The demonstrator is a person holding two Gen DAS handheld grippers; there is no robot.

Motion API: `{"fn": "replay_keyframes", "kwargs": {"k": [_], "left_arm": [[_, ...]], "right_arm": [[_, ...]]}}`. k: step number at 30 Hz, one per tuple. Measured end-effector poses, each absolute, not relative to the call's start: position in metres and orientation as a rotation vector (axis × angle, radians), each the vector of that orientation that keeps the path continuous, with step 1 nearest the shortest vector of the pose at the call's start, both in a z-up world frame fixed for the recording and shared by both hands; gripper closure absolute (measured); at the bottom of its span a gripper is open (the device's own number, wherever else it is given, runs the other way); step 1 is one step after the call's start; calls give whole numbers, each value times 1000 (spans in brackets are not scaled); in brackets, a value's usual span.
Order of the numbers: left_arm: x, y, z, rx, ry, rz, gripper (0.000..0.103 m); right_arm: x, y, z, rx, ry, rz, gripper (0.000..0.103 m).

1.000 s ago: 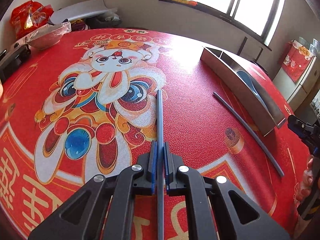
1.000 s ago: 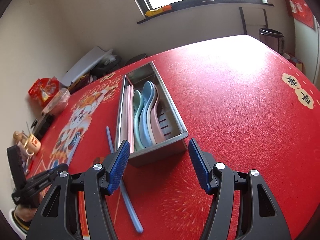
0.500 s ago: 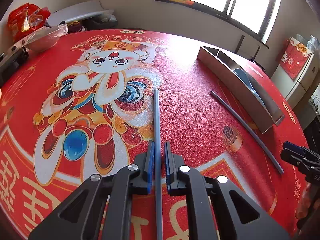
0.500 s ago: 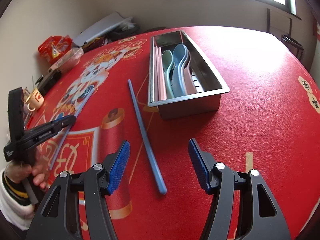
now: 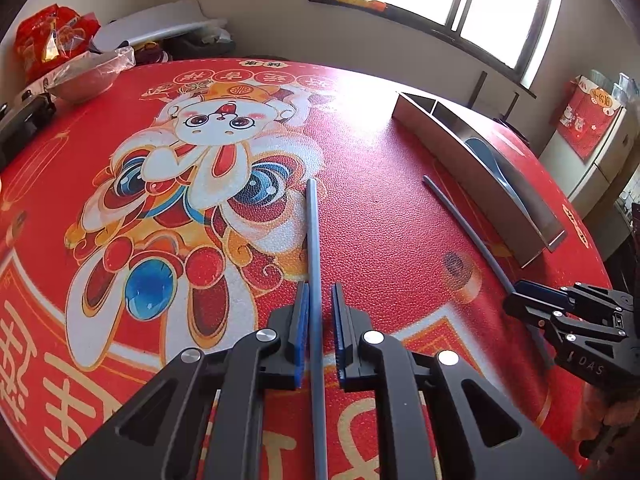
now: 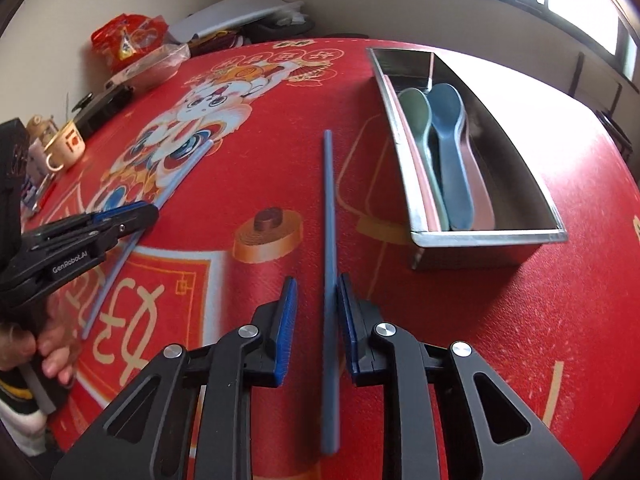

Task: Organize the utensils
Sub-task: 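Close the right tool on the second dark blue chopstick while the left tool holds the first, then carry the dark blue chopstick into the steel tray and open the right tool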

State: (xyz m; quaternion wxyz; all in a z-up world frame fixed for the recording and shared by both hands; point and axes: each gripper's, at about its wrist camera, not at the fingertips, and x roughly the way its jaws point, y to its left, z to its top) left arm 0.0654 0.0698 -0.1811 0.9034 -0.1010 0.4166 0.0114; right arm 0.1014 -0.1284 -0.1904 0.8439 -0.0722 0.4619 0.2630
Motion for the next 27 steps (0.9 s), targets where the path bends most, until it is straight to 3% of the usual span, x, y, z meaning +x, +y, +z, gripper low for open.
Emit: {"fn": "replay_keyframes", "kwargs": {"k": [6, 19, 27], "left_arm": [[65, 70, -181, -207, 861, 22, 92], [65, 70, -181, -207, 861, 22, 92], [65, 69, -181, -204, 862, 23, 92]], "right_arm": [[107, -109, -190, -198, 946, 567, 93], [116, -109, -191, -131, 930, 576, 97], [119, -142, -143, -14, 799, 576, 97]]}}
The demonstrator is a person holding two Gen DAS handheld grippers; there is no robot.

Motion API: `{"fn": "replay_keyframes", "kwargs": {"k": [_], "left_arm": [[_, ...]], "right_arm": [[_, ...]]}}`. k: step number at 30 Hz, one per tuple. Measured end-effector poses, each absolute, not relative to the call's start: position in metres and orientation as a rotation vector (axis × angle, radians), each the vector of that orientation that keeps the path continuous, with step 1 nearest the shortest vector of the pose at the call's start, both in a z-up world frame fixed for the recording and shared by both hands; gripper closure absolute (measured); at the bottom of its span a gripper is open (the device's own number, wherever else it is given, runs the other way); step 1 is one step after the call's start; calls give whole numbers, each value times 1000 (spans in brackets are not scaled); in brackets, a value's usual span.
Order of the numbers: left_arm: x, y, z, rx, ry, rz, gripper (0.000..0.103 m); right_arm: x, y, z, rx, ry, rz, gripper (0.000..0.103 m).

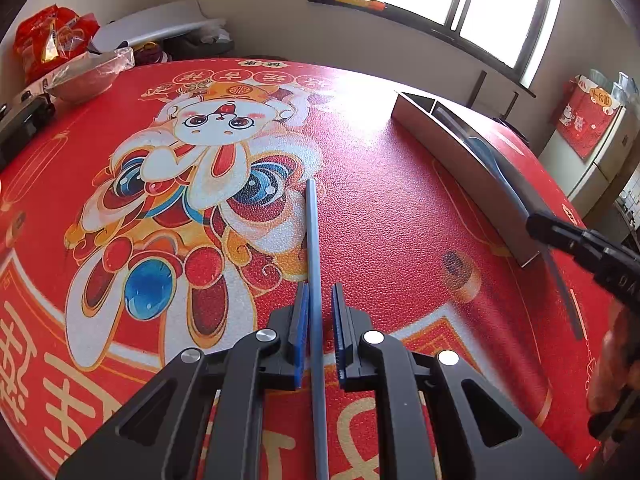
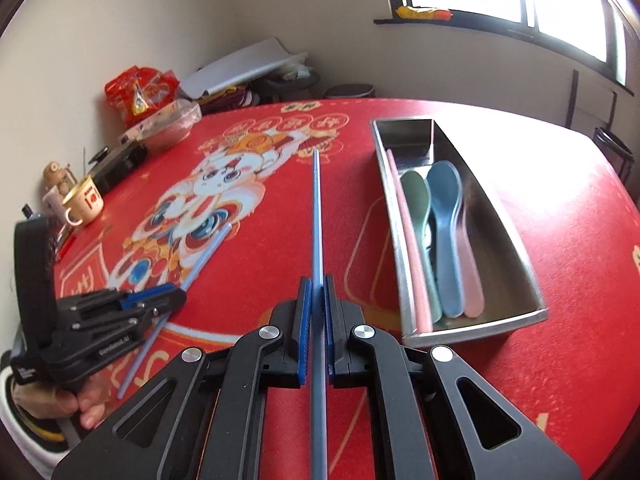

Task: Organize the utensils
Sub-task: 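Carry the dark blue chopstick into the steel tray and open the right tool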

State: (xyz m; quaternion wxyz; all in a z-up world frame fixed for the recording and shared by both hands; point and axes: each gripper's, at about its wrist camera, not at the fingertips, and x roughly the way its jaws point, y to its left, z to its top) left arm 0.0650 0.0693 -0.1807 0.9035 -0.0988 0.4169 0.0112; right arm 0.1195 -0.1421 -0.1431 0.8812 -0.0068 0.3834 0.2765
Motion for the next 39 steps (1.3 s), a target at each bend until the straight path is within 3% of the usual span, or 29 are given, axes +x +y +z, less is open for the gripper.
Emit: {"fn": "replay_keyframes", "kwargs": {"k": [5, 14, 39], "left_arm": [[65, 69, -181, -201, 862, 25, 91], [66, 71, -181, -216, 861, 18, 91], [67, 69, -180, -197, 864, 26, 91]], "right_arm": [[160, -171, -119, -26, 746, 439, 97], [223, -178, -140, -128, 815, 326, 97], [228, -179, -152, -104, 823, 338, 95]]}}
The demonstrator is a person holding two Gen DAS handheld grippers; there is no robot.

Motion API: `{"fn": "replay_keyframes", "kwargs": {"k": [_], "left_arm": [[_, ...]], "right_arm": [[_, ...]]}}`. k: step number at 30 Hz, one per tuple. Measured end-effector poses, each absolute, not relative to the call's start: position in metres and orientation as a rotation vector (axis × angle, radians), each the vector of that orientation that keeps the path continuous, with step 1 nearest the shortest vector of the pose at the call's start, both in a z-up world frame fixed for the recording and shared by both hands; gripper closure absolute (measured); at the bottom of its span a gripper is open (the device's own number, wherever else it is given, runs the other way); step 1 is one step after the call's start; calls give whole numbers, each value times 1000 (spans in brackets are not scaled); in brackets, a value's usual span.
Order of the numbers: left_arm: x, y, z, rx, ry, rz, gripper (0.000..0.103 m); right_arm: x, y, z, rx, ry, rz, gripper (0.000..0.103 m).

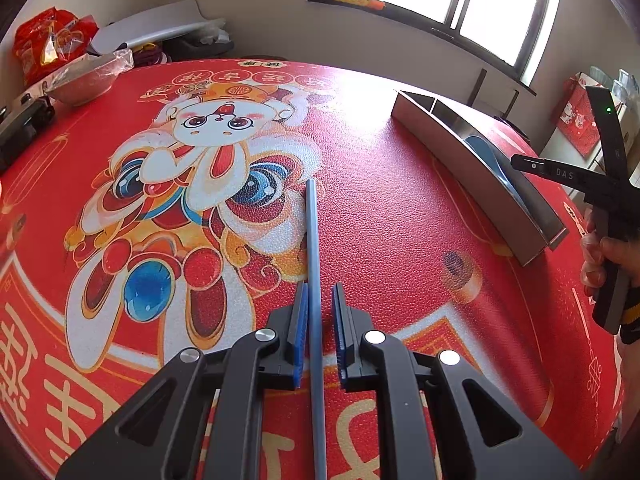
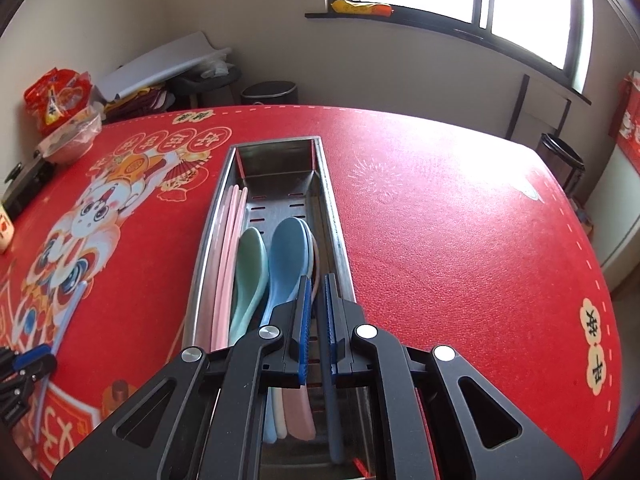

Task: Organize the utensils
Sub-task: 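Carry the dark blue chopstick into the steel tray and open the right tool, then lower the dark blue chopstick into the steel tray and open the left tool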

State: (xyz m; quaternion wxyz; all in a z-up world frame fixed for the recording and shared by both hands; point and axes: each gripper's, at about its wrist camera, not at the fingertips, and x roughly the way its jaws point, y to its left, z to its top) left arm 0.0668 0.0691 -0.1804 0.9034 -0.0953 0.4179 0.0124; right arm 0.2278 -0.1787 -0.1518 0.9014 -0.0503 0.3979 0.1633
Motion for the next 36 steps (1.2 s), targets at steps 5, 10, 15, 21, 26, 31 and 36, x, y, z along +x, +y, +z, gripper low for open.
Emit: {"fn": "replay_keyframes", "kwargs": {"k": [5, 10, 15, 21, 26, 31, 36], "left_arm": [[67, 67, -180, -197, 864, 26, 91], [67, 68, -181, -190, 864, 29, 91], [67, 64, -180, -165, 867, 43, 91], [69, 53, -180, -98, 875, 78, 91], [70, 45, -180, -41, 880, 108, 91], [71, 41, -179, -16, 889, 123, 91], [78, 39, -177, -31, 930, 131, 97]], "right_arm": [[207, -192, -141, -61, 747, 353, 95], [187, -207, -145, 3, 719, 360, 87], [171, -229, -148, 130, 658, 369, 54], [171, -242, -148, 175, 652, 390, 43], [172, -246, -150, 202, 688, 410, 40], [169, -248, -148, 216, 684, 413, 33], [164, -245, -146, 198, 676, 416, 17]]}}
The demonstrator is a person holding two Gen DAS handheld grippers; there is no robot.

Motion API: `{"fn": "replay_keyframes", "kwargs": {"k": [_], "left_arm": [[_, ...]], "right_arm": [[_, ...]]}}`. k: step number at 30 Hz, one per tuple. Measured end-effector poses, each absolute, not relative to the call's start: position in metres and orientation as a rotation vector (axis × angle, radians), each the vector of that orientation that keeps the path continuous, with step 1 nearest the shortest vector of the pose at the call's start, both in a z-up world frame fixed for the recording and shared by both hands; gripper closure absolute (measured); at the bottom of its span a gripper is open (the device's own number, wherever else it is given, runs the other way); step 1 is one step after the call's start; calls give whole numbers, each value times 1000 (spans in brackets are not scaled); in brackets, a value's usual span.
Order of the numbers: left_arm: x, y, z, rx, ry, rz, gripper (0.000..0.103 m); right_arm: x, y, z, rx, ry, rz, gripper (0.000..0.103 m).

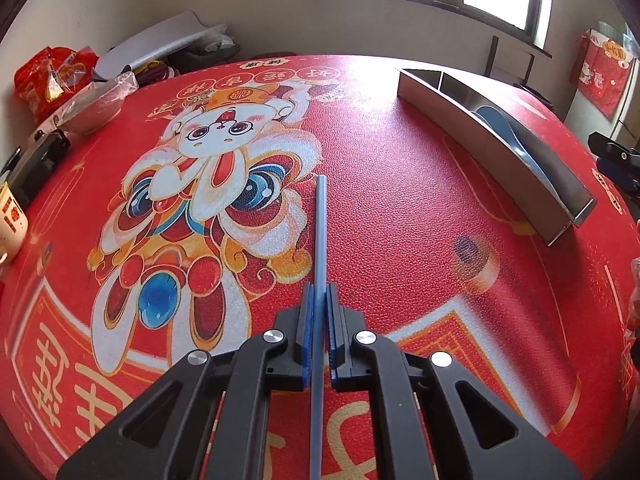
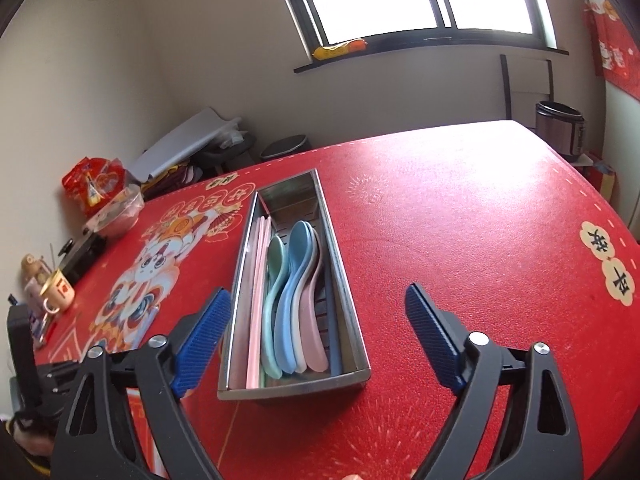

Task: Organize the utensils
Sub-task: 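Lower the dark blue chopstick into the steel tray and open the left tool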

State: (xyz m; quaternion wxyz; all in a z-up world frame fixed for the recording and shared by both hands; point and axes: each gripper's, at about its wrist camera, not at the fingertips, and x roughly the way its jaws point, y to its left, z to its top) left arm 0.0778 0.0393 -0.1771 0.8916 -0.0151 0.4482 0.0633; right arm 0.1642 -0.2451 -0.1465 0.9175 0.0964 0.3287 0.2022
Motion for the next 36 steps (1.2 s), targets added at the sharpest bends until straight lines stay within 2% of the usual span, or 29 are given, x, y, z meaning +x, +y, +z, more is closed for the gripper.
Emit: {"fn": "replay_keyframes", "kwargs": {"k": [5, 16, 24, 36], "left_arm": [[85, 43, -175, -112, 954, 125, 97], [106, 23, -147, -316, 887, 68, 97], [138, -10, -128, -456, 827, 0, 97], [215, -81, -133, -543, 867, -108, 97]], "right_arm": [[160, -243, -144, 188, 659, 430, 16], [164, -244, -145, 168, 679, 376, 16], [174, -252, -153, 149, 729, 247, 16], [181, -278, -156, 269, 765, 207, 16]]}}
